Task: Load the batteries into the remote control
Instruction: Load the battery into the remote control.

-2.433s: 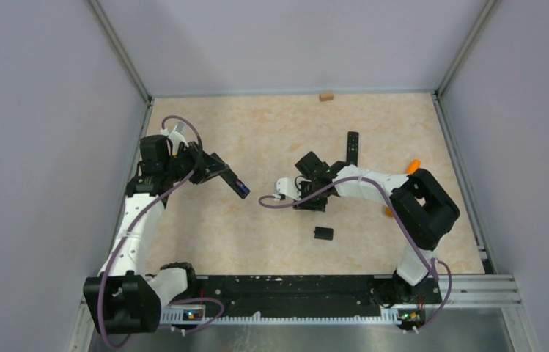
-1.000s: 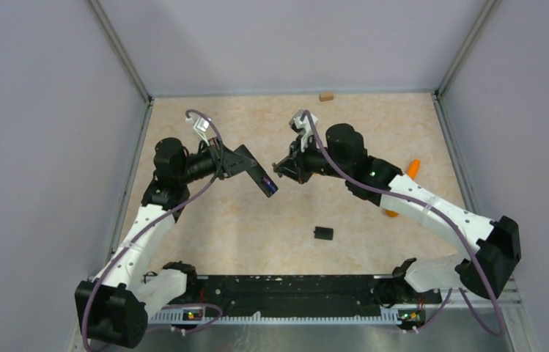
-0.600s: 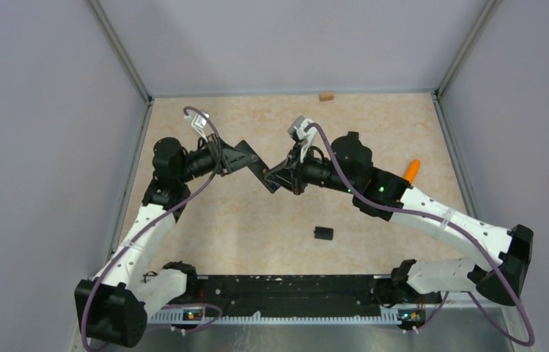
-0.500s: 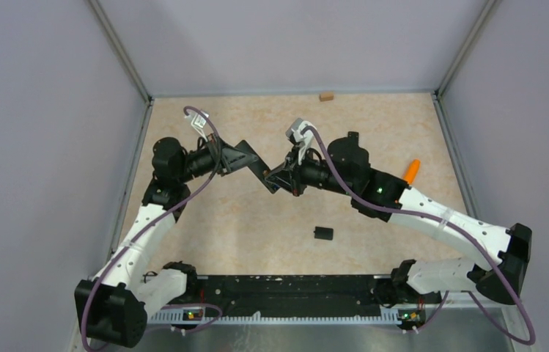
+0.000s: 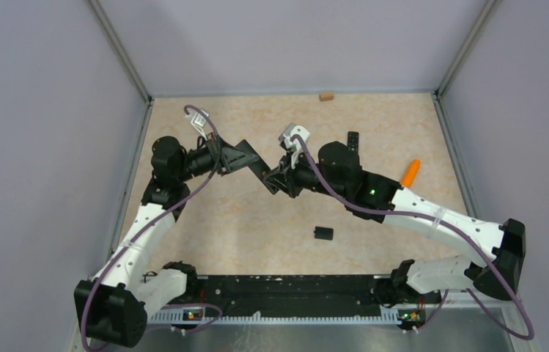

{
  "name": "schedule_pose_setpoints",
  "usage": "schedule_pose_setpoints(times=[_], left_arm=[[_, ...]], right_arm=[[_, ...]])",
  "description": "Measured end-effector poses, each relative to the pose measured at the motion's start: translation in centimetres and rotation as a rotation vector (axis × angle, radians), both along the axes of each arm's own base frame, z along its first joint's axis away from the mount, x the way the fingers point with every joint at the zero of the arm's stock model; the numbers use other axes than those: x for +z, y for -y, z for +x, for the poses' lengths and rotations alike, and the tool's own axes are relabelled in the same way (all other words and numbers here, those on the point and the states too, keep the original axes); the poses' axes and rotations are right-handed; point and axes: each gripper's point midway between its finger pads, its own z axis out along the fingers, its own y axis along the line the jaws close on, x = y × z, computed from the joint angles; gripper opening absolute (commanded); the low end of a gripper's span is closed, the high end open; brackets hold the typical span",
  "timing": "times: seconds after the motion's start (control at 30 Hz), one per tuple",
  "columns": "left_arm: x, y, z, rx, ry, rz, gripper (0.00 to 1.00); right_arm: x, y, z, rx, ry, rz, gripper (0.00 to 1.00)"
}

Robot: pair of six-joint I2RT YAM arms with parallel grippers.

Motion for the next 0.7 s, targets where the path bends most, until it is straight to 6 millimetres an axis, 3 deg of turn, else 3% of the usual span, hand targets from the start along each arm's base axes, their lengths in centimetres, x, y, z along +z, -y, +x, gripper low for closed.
schedule_pose_setpoints(times=[0.33, 0.7], left_arm=[[1.0, 0.0, 0.0, 0.003, -0.005, 0.000, 0.00], [0.7, -0.1, 0.1, 0.009, -0.029, 0.003, 0.00]], right_arm=[[-0.5, 0.1, 0.0, 0.002, 0.023, -0.035, 0.05], [-0.8, 0.1, -0.5, 0.025, 0.023, -0.050, 0.30]])
